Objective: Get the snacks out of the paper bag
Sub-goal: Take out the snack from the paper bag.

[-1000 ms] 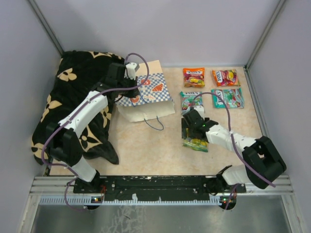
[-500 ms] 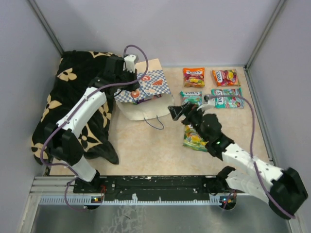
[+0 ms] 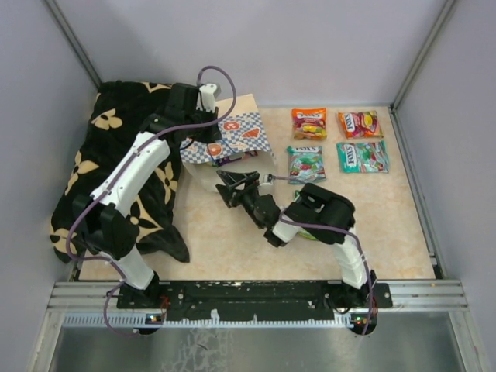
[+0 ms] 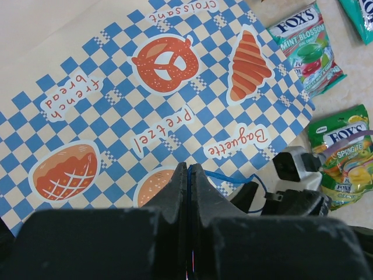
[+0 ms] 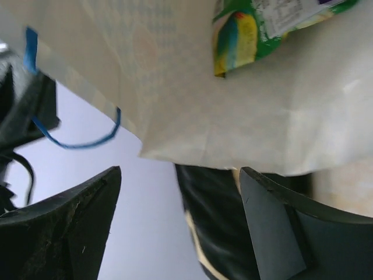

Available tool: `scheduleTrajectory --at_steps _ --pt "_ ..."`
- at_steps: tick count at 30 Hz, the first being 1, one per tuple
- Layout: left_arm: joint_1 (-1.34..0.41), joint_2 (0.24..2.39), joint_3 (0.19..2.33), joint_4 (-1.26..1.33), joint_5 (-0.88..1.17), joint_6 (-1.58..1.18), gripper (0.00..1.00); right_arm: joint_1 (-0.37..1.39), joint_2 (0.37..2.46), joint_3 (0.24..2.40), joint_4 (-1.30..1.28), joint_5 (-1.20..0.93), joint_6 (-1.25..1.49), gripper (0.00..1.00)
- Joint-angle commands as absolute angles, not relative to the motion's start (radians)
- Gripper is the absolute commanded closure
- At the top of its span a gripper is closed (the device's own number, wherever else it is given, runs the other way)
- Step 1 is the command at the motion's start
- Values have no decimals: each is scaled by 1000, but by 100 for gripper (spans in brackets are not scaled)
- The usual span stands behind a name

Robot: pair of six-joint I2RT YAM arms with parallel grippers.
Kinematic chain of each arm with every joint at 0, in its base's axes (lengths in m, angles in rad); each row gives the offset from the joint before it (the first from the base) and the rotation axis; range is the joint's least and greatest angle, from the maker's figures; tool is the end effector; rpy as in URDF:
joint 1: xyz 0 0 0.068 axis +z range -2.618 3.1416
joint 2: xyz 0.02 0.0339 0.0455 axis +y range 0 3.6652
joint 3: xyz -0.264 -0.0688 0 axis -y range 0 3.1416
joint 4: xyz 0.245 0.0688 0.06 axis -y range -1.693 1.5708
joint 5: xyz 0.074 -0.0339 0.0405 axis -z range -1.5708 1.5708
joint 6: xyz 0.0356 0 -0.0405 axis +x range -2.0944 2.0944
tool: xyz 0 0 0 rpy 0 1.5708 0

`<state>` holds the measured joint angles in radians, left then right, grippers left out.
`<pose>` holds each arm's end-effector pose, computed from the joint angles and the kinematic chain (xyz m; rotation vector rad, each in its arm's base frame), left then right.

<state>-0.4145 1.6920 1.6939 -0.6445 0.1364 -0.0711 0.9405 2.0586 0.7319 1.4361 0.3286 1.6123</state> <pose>0.3498 -0.1592 0.3705 0.4576 2.1914 -0.4176 0.2263 0.2907 0.1352 0.8737 1.5300 1.7667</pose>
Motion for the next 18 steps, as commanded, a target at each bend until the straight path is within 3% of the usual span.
scheduleTrajectory --at_steps 1,12,18 --pt "-411 1674 1703 -690 108 -61 100 950 2199 879 1675 404 1897 18" --pt "-415 1637 1700 -678 143 -91 100 972 2300 1039 1296 464 2352 17" --pt "-415 1611 1667 -687 58 -85 100 973 2316 1139 1105 469 2490 16"
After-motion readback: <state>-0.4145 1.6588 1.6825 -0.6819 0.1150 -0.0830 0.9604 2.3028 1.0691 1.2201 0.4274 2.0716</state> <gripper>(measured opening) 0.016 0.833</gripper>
